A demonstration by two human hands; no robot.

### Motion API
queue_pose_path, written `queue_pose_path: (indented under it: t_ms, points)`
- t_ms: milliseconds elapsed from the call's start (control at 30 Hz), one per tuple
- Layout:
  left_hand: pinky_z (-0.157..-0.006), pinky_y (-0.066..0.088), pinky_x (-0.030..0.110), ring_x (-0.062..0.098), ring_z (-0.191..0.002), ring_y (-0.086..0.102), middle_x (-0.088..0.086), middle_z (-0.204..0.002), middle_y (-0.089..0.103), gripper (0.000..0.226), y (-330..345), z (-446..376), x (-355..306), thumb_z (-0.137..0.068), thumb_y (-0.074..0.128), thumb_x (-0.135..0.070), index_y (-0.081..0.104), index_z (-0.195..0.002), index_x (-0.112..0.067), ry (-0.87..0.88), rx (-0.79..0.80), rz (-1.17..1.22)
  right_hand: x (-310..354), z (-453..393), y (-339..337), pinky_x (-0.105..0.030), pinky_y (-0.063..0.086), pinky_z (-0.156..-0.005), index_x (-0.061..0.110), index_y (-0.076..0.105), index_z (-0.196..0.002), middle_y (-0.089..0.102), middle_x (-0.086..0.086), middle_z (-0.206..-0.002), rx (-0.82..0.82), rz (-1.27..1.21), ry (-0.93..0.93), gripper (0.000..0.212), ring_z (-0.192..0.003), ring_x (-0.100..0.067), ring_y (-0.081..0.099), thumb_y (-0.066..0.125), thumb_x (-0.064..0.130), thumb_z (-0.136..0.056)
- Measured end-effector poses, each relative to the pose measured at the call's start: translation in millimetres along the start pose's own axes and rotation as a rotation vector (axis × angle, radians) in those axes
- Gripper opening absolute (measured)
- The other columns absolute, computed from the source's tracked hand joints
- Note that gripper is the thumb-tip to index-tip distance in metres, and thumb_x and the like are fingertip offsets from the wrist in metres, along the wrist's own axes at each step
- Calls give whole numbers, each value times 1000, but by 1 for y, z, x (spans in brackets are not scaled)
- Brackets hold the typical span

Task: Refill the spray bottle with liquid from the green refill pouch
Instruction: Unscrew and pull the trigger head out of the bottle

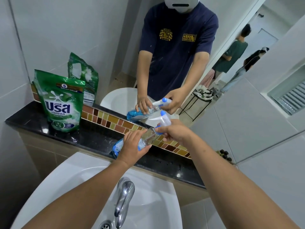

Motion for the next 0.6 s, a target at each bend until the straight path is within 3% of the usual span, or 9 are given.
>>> queue_pose_path:
  t_ms: [100,167,233,300,367,500,567,600]
  points:
    - [-104,34,32,15,-117,45,-3,-124,55,61,2,1,-1,-82,74,-44,50,-134,-23,23,13,-6,0,3,-3,-33,58,-67,6,66,-106,70,-17,-95,57,65,2,29,-75,-21,66,79,5,-80]
    - [-106,30,31,17,-118,46,-3,-124,55,60,2,2,0,-83,72,-46,50,-134,-24,27,14,-7,-1,5,-3,-31,58,-64,11,64,-102,69,-13,-99,23,110,13,27,-80,-22,65,80,19,-82]
    - [-108,28,32,18,-119,48,-3,-124,55,60,3,2,1,-84,70,-48,49,-135,-24,31,17,-5,-3,4,-2,-27,56,-58,15,60,-107,66,-6,-95,-62,198,27,41,-80,-19,64,76,44,-84]
    - [-109,26,31,18,-119,48,-4,-124,54,60,5,2,1,-84,66,-51,47,-135,-26,33,34,-5,-5,2,-4,-27,53,-56,13,59,-110,64,-6,-91,-159,245,29,52,-75,-18,62,74,54,-81]
    - [-109,26,31,17,-119,47,-4,-123,54,61,6,2,1,-84,65,-52,47,-135,-26,36,36,-10,-6,-1,-6,-27,53,-57,9,60,-109,65,-10,-90,-151,230,37,51,-71,-19,60,79,46,-80]
    - [-107,32,34,18,-115,50,-3,-120,56,59,7,3,-3,-84,63,-55,48,-133,-25,63,21,-15,-3,-1,-11,-27,49,-56,7,65,-108,67,-14,-100,-15,231,24,40,-74,-20,58,84,12,-74]
    - [-106,31,32,18,-114,51,-3,-120,57,59,7,3,-2,-83,63,-55,48,-133,-25,58,23,-21,-3,2,-11,-28,49,-58,9,64,-105,65,-13,-96,6,202,22,34,-71,-19,57,82,10,-76]
    - [-106,30,31,18,-115,50,-3,-121,56,59,7,2,-1,-84,67,-53,48,-133,-25,48,21,-21,-3,3,-10,-28,49,-58,10,63,-102,64,-11,-90,-9,203,26,31,-68,-18,57,82,20,-79]
Point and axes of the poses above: each hand's wrist, its own z-axis away from the middle knuckle, its own y-axis out of the palm, x = y × z, the point moved 6 cm from there along -z, towards the middle knuckle
